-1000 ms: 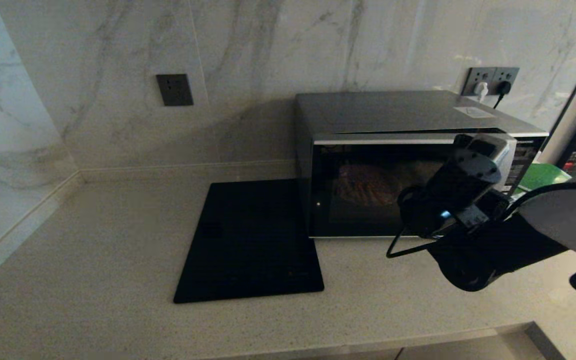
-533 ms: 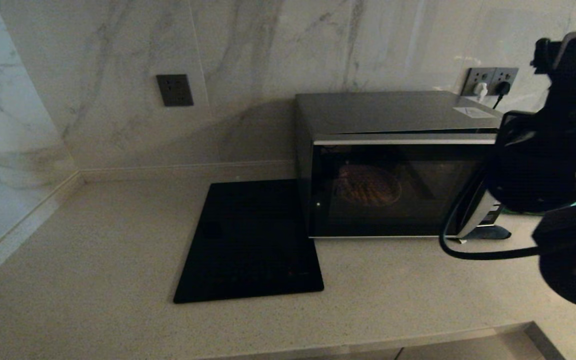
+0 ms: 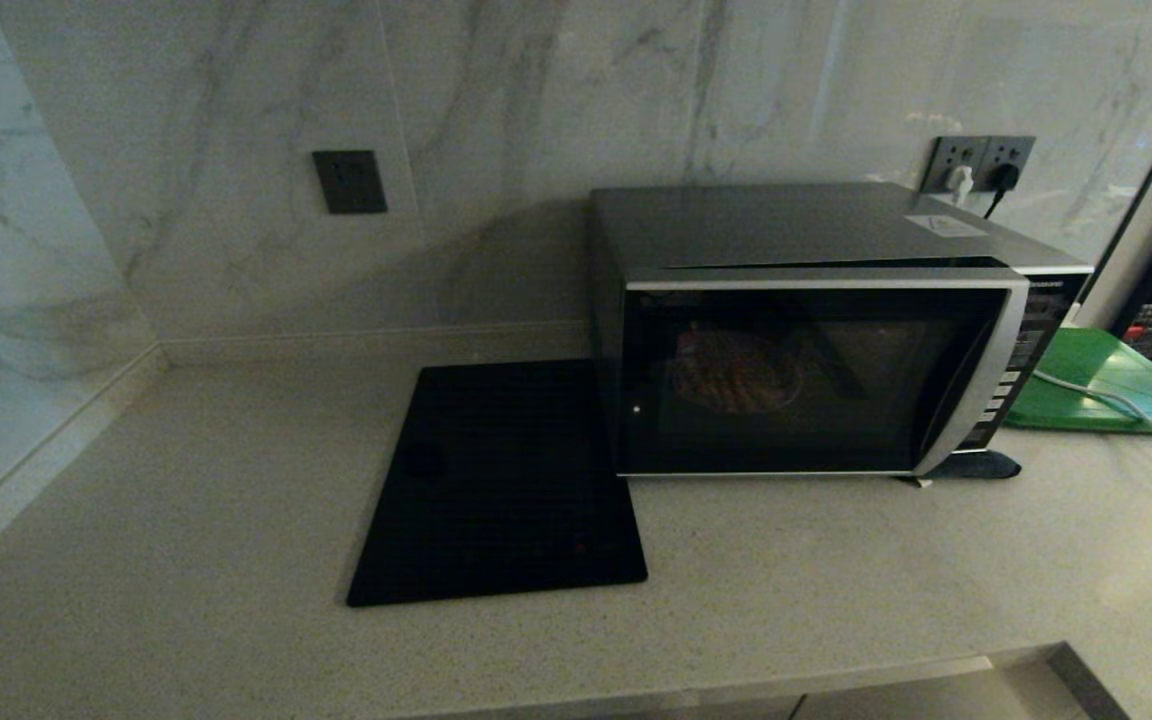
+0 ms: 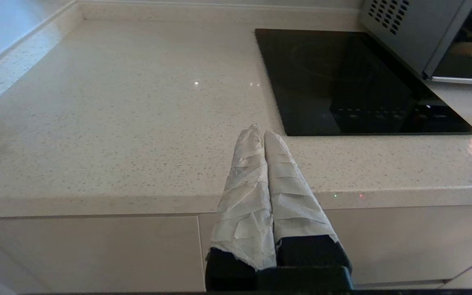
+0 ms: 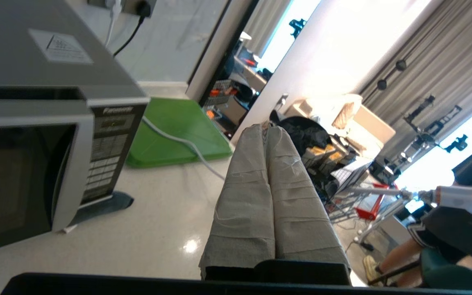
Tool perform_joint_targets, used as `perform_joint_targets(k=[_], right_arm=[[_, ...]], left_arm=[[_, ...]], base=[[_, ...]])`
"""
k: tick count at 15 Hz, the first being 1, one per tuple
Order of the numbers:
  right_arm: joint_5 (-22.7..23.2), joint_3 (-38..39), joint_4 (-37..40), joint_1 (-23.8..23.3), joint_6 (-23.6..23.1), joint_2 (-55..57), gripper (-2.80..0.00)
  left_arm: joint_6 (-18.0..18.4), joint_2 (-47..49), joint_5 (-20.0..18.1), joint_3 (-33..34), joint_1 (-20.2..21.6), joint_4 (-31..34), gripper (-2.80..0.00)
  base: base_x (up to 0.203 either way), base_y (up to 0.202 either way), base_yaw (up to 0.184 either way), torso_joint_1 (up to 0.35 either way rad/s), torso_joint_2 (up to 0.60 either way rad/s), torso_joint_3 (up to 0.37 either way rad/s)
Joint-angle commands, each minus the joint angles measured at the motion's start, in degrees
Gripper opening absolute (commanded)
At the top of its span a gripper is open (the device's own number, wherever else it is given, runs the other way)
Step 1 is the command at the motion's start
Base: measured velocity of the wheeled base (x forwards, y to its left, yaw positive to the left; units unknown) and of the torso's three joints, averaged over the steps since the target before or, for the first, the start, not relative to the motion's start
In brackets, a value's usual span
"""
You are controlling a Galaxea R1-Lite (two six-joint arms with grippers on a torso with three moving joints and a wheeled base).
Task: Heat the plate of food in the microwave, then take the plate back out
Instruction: Open the microwave oven
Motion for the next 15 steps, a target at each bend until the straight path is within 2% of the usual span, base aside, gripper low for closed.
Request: perform_joint_targets(k=[1, 4, 6, 8, 9, 11, 12, 13, 14, 15], right_arm=[[-0.3, -4.4, 3.6, 0.6, -0.9, -1.2, -2.80], [0.1, -12.0, 14.0, 0.4, -2.3, 1.4, -2.80], [1.9, -15.6, 17.6, -0.6, -8.7, 1.9, -2.80], [6.5, -19.5, 26.3, -4.2, -12.9, 1.8, -2.80], [9.2, -21.6, 33.1, -6.1, -13.3, 1.5, -2.80], [17.7, -28.1, 49.8, -10.1, -13.6, 0.4, -2.80], [22.4, -31.1, 58.6, -11.2, -12.7, -0.1, -2.80], [28.4, -33.8, 68.5, -12.5, -9.5, -0.5, -2.80], [35.1, -36.0, 77.9, -14.0, -2.1, -0.8, -2.80], [39.4, -37.5, 83.2, -15.1, 6.8, -0.8, -2.80]], left_arm=[[0.0, 0.0, 0.0, 0.0, 0.0, 0.0, -2.80], [0.0, 0.0, 0.1, 0.0, 0.0, 0.0, -2.80], [0.0, 0.0, 0.1, 0.0, 0.0, 0.0, -2.80], [0.0, 0.0, 0.1, 0.0, 0.0, 0.0, -2.80], [0.0, 0.0, 0.0, 0.0, 0.0, 0.0, -2.80], [0.0, 0.0, 0.1, 0.0, 0.0, 0.0, -2.80], [0.0, 0.0, 0.0, 0.0, 0.0, 0.0, -2.80], [0.0, 0.0, 0.1, 0.0, 0.0, 0.0, -2.80], [0.0, 0.0, 0.1, 0.0, 0.0, 0.0, -2.80], [0.0, 0.0, 0.0, 0.0, 0.0, 0.0, -2.80]], base=[[0.000, 0.000, 0.000, 0.000, 0.00, 0.000], [0.000, 0.000, 0.000, 0.000, 0.00, 0.000], [0.000, 0.000, 0.000, 0.000, 0.00, 0.000], [0.000, 0.000, 0.000, 0.000, 0.00, 0.000], [0.000, 0.000, 0.000, 0.000, 0.00, 0.000], [0.000, 0.000, 0.000, 0.000, 0.00, 0.000], [0.000, 0.000, 0.000, 0.000, 0.00, 0.000], [0.000, 0.000, 0.000, 0.000, 0.00, 0.000], [0.000, 0.000, 0.000, 0.000, 0.00, 0.000], [0.000, 0.000, 0.000, 0.000, 0.00, 0.000]])
